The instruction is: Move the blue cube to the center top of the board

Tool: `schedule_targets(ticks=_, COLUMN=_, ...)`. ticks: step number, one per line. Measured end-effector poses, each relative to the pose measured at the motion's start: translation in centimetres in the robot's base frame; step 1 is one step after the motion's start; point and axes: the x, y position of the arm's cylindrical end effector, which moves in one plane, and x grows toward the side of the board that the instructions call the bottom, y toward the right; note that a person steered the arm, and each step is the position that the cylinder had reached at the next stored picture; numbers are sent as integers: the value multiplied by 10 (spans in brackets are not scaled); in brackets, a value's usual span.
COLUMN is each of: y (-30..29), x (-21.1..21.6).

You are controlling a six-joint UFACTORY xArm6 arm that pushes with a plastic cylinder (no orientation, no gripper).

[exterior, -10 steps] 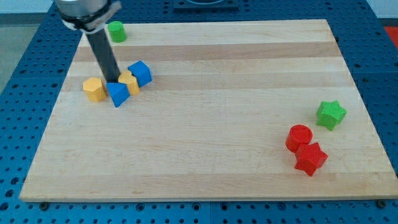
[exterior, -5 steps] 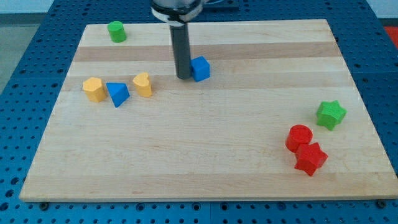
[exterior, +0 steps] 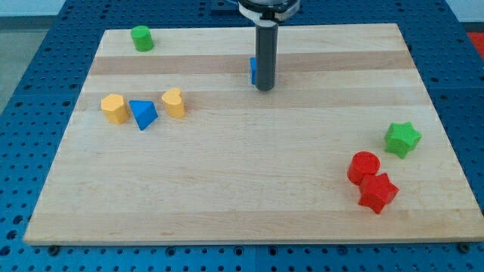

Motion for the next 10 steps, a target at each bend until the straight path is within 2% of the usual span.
schedule_targets(ticks=4, y=-25, x=-65)
schedule_targets(ticks=7, y=-25, x=-85)
schedule_targets(ticks=9, y=-24, x=-83)
schedule_targets(ticks=10, y=-11, x=-51)
